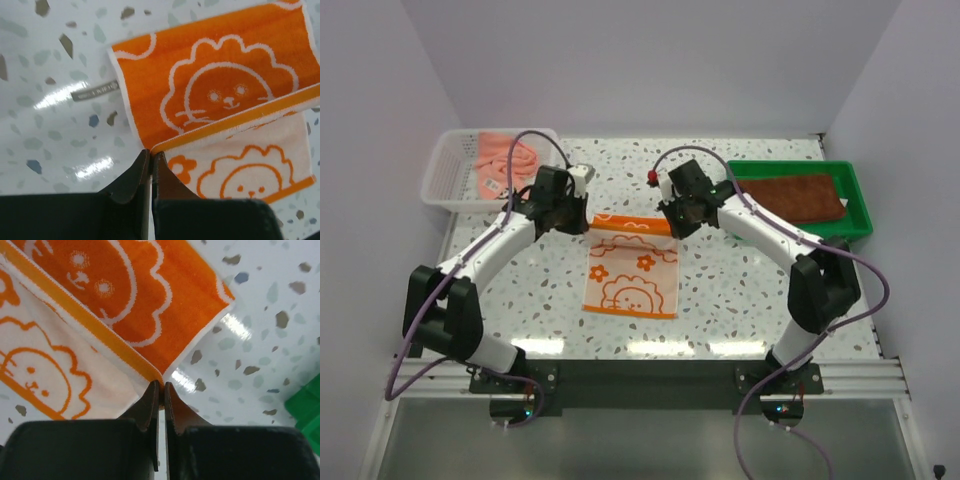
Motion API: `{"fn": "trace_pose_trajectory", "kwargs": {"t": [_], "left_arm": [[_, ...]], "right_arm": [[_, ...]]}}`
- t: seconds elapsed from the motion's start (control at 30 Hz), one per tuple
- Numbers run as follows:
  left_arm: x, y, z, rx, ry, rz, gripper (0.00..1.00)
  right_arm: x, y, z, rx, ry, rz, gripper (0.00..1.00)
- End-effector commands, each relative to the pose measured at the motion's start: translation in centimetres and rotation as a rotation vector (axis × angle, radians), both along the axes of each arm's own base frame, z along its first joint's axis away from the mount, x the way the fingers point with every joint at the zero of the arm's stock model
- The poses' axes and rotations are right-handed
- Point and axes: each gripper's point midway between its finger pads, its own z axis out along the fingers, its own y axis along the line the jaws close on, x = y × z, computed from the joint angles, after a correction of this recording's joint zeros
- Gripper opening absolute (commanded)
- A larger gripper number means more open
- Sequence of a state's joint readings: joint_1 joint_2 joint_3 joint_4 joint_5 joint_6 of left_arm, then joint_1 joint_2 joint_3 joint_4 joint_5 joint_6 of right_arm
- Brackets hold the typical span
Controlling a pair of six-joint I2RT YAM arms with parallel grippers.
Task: Fold and stack the towels
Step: Fold the towel
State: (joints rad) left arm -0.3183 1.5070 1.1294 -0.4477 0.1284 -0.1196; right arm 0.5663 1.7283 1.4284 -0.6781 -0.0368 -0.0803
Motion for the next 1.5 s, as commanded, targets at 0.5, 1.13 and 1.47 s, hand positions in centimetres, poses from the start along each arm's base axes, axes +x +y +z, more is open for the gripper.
{"fn": "trace_pose_trajectory", "kwargs": {"t": [0.5,1.13,1.47], "left_arm": [[-6.9,3.4,-3.2,0.055,0.166,0.151,0.0],[-11.7,2.5,-6.1,0.032,0.376,0.123,0.0],[-14.3,2.9,-9.2,0.087,0.51,0.16,0.0]], "right_arm": [[-7.1,-3.0,-1.8,-0.073,0.142,-0.088,0.0],[-12.1,-3.5,-6.3,-0.082,0.299,-0.142,0.0],[-13.1,-3.9,-8.9,-0.138,0.367,-0.14,0.0]]}}
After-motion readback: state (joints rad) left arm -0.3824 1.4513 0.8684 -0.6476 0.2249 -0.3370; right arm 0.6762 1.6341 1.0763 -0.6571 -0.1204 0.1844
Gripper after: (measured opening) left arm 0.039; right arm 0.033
